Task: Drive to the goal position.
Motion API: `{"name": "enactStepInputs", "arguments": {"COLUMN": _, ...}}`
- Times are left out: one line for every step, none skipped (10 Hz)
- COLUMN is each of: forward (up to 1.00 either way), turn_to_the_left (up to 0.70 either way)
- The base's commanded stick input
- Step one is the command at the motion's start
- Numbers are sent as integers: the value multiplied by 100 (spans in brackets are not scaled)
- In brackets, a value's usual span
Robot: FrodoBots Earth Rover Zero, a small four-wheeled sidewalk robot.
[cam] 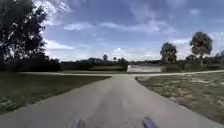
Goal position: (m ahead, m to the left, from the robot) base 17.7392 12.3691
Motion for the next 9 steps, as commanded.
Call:
{"name": "enactStepInputs", "arguments": {"forward": 69, "turn_to_the_left": 3}}
{"name": "enactStepInputs", "arguments": {"forward": 69, "turn_to_the_left": 3}}
{"name": "enactStepInputs", "arguments": {"forward": 69, "turn_to_the_left": 3}}
{"name": "enactStepInputs", "arguments": {"forward": 69, "turn_to_the_left": 3}}
{"name": "enactStepInputs", "arguments": {"forward": 69, "turn_to_the_left": 3}}
{"name": "enactStepInputs", "arguments": {"forward": 69, "turn_to_the_left": 3}}
{"name": "enactStepInputs", "arguments": {"forward": 69, "turn_to_the_left": 3}}
{"name": "enactStepInputs", "arguments": {"forward": 69, "turn_to_the_left": 4}}
{"name": "enactStepInputs", "arguments": {"forward": 69, "turn_to_the_left": 6}}
